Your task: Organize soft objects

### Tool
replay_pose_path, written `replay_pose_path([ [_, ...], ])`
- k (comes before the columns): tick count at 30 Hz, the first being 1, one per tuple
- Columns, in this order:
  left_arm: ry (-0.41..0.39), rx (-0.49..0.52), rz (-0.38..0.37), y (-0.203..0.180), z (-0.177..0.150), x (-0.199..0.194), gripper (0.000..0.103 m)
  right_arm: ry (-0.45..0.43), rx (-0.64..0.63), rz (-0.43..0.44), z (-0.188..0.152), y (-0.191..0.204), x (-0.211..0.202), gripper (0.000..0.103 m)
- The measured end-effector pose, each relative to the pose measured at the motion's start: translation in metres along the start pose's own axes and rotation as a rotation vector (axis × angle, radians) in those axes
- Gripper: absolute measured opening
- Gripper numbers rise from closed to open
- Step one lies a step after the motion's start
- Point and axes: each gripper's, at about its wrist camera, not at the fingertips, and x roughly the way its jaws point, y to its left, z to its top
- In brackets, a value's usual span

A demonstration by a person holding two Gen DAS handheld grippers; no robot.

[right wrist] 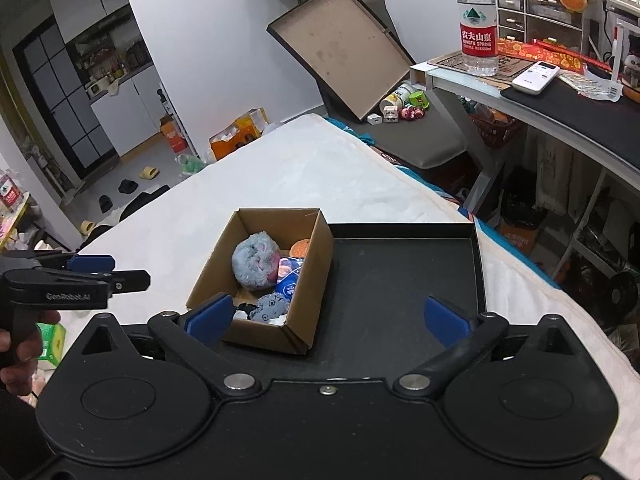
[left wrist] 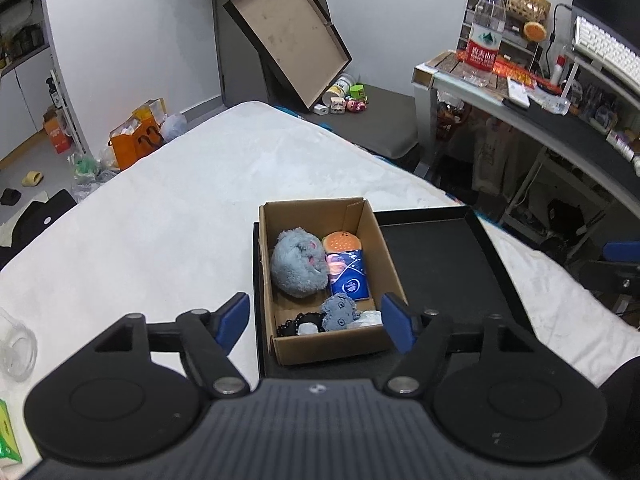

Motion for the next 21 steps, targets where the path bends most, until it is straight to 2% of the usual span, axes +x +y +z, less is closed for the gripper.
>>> replay_pose_path([
  [7,-0.030,-0.030,-0.015,-0.001,-0.002,-0.035,0.082,-0.011,0.005,0.005,0.000,0.000,-0.022,0.103],
  [11,-0.050,-0.034,-0.017,-0.010,-0.004,-0.054,0.091,-0.008,-0.001,0.010,-0.002,0.002,-0.033,0.103],
  [21,-0.077,-0.030,-0.054,-0.036,-0.019,-0.086,0.099,-0.038,0.015,0.034,-0.015,0.001,-0.065,0.103],
])
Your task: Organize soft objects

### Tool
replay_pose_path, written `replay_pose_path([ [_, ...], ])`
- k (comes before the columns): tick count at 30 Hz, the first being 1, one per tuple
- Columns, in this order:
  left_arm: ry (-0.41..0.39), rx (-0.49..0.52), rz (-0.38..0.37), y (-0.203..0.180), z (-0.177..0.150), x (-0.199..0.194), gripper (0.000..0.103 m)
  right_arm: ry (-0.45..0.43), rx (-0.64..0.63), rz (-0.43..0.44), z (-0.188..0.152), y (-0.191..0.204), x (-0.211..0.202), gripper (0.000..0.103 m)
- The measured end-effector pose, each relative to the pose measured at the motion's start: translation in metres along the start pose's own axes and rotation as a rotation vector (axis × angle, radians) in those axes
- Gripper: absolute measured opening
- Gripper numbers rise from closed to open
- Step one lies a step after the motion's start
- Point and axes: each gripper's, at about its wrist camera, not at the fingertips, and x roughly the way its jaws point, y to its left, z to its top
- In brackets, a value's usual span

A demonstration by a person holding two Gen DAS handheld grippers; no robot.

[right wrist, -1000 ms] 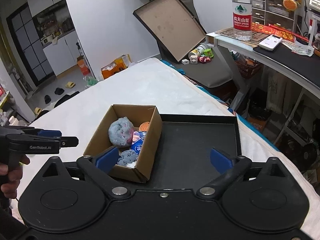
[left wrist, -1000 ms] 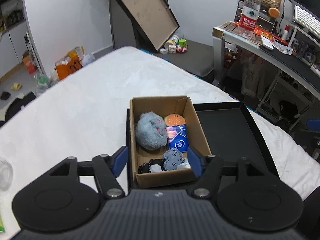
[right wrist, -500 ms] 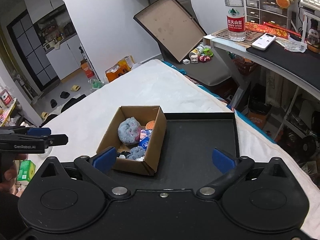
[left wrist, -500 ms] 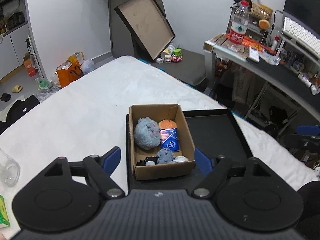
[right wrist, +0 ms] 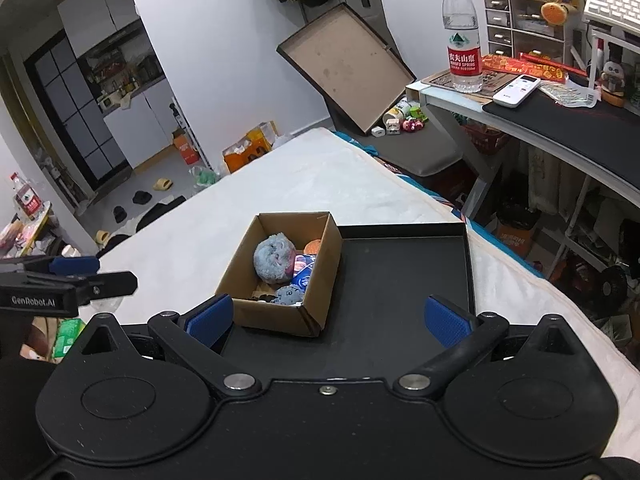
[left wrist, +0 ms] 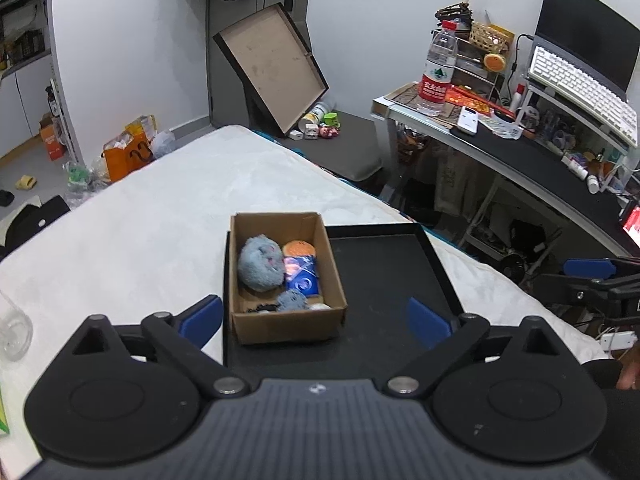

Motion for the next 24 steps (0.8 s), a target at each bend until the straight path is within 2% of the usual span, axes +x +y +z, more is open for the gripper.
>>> replay_pose_path([
  [7,-0.012,-0.041,-0.003,-0.008,-0.012,-0.016,0.101,-0.006,-0.019,0.033,-0.010,0.006,-0.014,0.103],
  [14,-0.043,-0.047,-0.006,-0.019,-0.018,-0.032,0.102,-0.032,-0.018,0.025,-0.016,0.010,-0.029,0.103],
  [19,-0.061,-0.077,-0.041,-0.028,-0.022,-0.043,0.102,-0.051,-0.021,0.024,-0.021,0.014,-0.041,0.103],
  [24,-0.058,-0.028,-0.043,-0.045,-0.030,-0.045,0.102,-0.065,-0.023,0.005,-0.027,0.016,-0.050,0.103],
])
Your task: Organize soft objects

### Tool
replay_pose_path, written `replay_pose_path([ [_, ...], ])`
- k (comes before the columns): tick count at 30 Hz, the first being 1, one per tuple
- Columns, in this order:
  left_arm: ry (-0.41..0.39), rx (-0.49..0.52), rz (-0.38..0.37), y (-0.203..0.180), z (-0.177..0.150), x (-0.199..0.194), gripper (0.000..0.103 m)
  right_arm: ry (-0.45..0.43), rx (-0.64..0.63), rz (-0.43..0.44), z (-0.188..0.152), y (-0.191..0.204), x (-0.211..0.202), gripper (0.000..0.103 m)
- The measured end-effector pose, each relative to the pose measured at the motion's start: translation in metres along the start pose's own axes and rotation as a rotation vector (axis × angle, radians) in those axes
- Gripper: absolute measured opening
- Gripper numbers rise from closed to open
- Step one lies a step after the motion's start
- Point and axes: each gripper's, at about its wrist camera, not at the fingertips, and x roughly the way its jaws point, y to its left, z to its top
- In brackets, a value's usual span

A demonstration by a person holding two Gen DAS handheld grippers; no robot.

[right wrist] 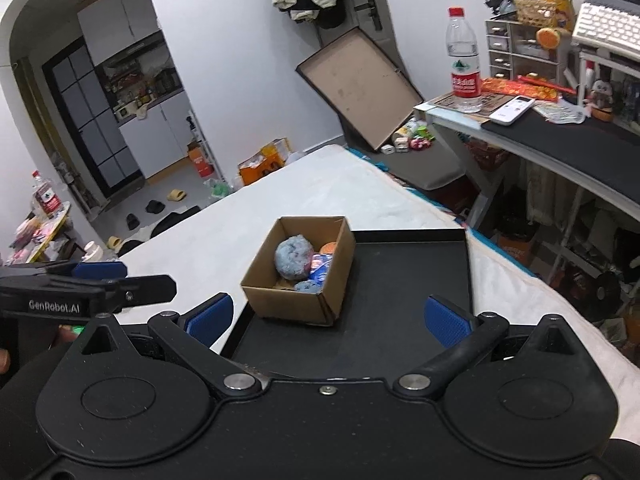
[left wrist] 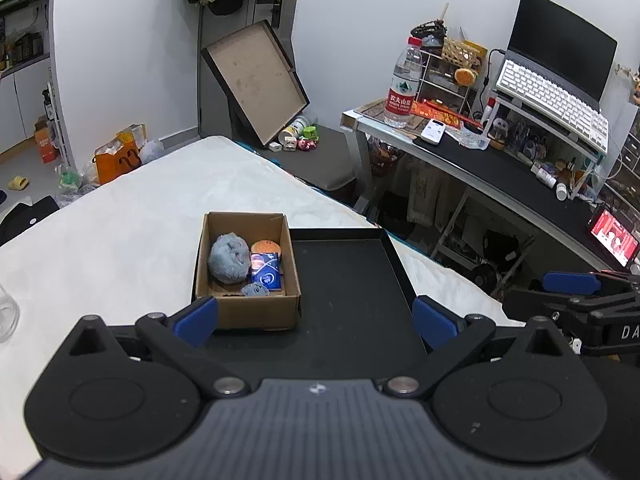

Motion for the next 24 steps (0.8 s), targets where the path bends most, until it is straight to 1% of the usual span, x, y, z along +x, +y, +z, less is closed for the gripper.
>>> replay_pose_path([
  [4,0.011,0.016,0.006,-0.006,-0.004,0.004,0.103,0.007,0.022,-0.010,-0.002,-0.002,-0.001,0.103],
  [8,0.001,0.022,0.023,-0.009,-0.005,0.003,0.103,0.009,0.025,-0.019,-0.003,-0.001,0.000,0.103],
  [12,0.005,0.011,0.018,-0.008,-0.006,0.003,0.103,0.008,0.020,-0.026,-0.003,0.000,0.000,0.103],
  [17,-0.003,0.026,0.032,-0.012,-0.006,0.003,0.102,0.002,0.017,-0.046,-0.005,0.000,-0.003,0.103],
  [24,-0.003,0.029,0.032,-0.016,-0.007,0.005,0.102,-0.002,0.026,-0.059,-0.008,-0.004,-0.006,0.103],
])
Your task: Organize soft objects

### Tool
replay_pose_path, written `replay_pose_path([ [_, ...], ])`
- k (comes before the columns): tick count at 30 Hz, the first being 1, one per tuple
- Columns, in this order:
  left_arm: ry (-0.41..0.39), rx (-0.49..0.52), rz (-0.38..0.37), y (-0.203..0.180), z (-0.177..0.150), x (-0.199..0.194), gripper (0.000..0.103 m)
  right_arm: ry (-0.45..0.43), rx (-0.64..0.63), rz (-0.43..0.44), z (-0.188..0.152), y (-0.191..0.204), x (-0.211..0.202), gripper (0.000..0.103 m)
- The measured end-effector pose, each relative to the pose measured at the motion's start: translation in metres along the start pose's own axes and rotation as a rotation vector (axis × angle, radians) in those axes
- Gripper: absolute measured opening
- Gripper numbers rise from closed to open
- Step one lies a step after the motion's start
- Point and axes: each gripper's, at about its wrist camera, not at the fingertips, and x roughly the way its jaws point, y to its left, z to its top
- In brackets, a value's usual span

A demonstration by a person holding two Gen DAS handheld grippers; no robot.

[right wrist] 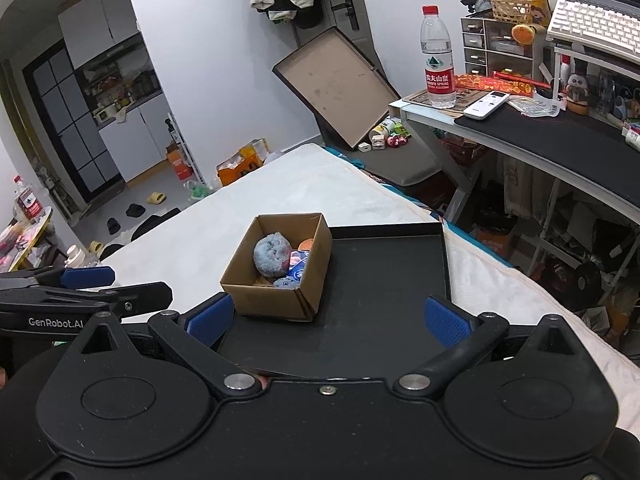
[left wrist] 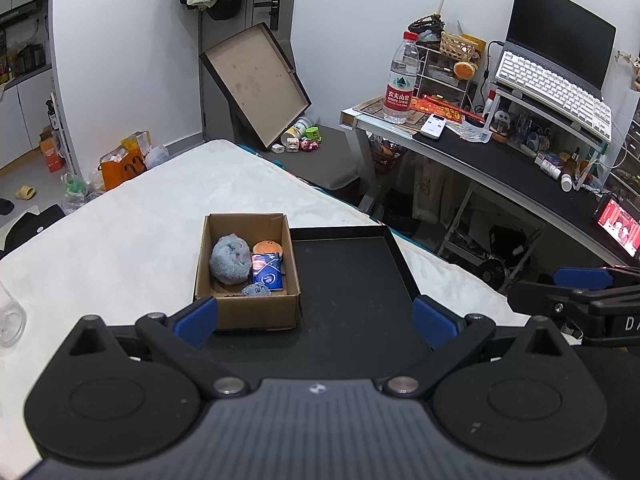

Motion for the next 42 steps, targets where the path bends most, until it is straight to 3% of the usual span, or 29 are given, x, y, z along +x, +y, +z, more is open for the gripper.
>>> replay_pose_path([
  [42,0.008,-0.017,-0.008,-0.0076,-0.0021,0.0020,0.103,0.019,0.004,0.009,-0.0001,-0.0077,0.0016,0.103],
])
